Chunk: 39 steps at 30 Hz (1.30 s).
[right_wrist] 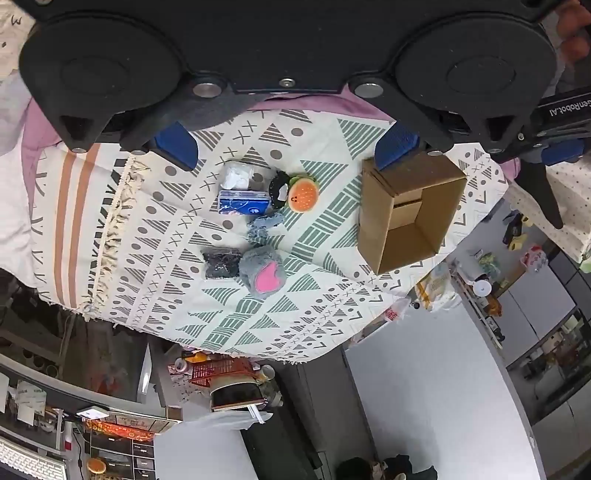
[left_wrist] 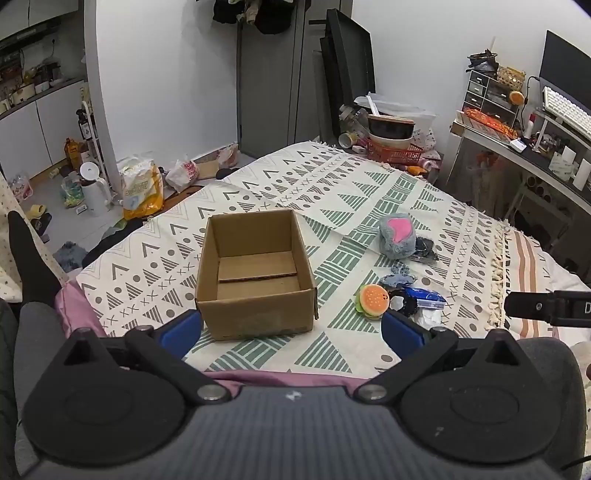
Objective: Organize soft objects
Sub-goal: 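Move both tools toward the cluster of soft items beside the box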
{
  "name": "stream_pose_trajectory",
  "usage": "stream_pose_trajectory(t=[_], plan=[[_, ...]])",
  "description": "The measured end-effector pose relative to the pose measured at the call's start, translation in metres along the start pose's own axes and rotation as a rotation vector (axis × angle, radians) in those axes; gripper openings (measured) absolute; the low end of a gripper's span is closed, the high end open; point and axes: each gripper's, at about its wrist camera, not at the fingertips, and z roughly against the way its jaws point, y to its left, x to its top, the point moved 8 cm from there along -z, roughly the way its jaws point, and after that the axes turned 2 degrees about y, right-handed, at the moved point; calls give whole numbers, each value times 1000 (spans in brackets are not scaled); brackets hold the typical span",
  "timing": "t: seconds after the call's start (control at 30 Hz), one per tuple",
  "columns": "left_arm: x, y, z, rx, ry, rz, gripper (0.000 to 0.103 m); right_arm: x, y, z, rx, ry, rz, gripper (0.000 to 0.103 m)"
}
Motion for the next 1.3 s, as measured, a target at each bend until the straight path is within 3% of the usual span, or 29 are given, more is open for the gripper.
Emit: stream_pose_trajectory(t=[1.3], plan=[[3,-4,17,1,-29,-12,103,3,0,18,-21,-51,19,103]])
